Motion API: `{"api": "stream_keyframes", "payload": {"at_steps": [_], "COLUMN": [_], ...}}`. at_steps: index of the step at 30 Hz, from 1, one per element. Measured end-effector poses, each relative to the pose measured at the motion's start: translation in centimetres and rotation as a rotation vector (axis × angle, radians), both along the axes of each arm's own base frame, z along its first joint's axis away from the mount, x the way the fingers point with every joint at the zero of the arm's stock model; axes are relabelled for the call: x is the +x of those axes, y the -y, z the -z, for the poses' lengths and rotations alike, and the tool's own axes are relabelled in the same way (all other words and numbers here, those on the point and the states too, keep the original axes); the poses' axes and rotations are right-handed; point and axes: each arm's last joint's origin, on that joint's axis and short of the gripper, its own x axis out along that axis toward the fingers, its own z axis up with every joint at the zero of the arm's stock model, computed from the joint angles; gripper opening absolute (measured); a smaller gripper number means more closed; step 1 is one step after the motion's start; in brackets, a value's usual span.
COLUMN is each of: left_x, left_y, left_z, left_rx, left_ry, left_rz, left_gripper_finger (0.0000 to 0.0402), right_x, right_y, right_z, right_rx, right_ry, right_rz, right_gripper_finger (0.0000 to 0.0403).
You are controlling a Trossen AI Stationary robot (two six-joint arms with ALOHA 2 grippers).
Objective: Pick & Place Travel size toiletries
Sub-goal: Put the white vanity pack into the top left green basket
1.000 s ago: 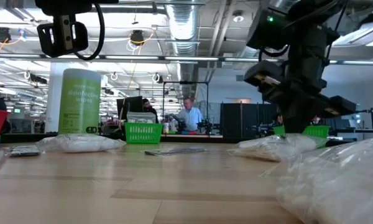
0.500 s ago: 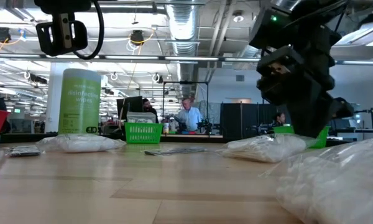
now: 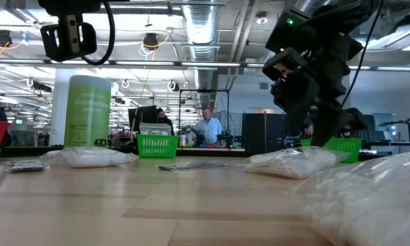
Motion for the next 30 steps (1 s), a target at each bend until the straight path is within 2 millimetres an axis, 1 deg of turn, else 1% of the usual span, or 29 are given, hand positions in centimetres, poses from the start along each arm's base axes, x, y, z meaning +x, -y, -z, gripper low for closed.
{"api": "stream_keyframes", "payload": {"at_steps": [4, 7, 11, 17, 20, 23, 26, 30], "left_x": [-0.1, -0.1, -0.1, -0.1, -0.3, -0.4, -0.5, -0.5], "left_y": [0.1, 0.2, 0.2, 0.2, 0.4, 0.6, 0.7, 0.7], "left_z": [0.0, 0.0, 0.0, 0.0, 0.0, 0.0, 0.0, 0.0], "left_rx": [-0.002, -0.003, -0.003, -0.008, -0.01, -0.009, -0.008, -0.012], "left_ry": [0.0, 0.0, 0.0, -0.001, -0.002, -0.002, -0.001, -0.002], "left_rz": [0.005, 0.007, 0.007, 0.006, 0.014, 0.021, 0.022, 0.017], "left_gripper_finger": [0.0002, 0.0002, 0.0002, 0.0002, 0.0002, 0.0002, 0.0002, 0.0002], "right_x": [0.0, 0.2, 1.0, 1.9, 2.0, 2.1, 2.1, 2.4], "right_y": [0.0, 0.0, -0.3, -1.0, -1.4, -1.7, -1.6, -1.8], "right_z": [0.1, 0.7, 1.6, 2.6, 2.8, 3.0, 3.1, 2.7], "right_rx": [-0.01, -0.018, -0.022, -0.008, -0.007, -0.009, -0.009, -0.007], "right_ry": [0.004, -0.004, 0.027, 0.056, 0.059, 0.059, 0.059, 0.109], "right_rz": [-0.02, -0.032, -0.051, -0.053, -0.066, -0.073, -0.073, -0.086], "right_gripper_finger": [0.027, 0.0296, 0.0301, 0.0279, 0.0256, 0.0215, 0.0151, 0.0046]}}
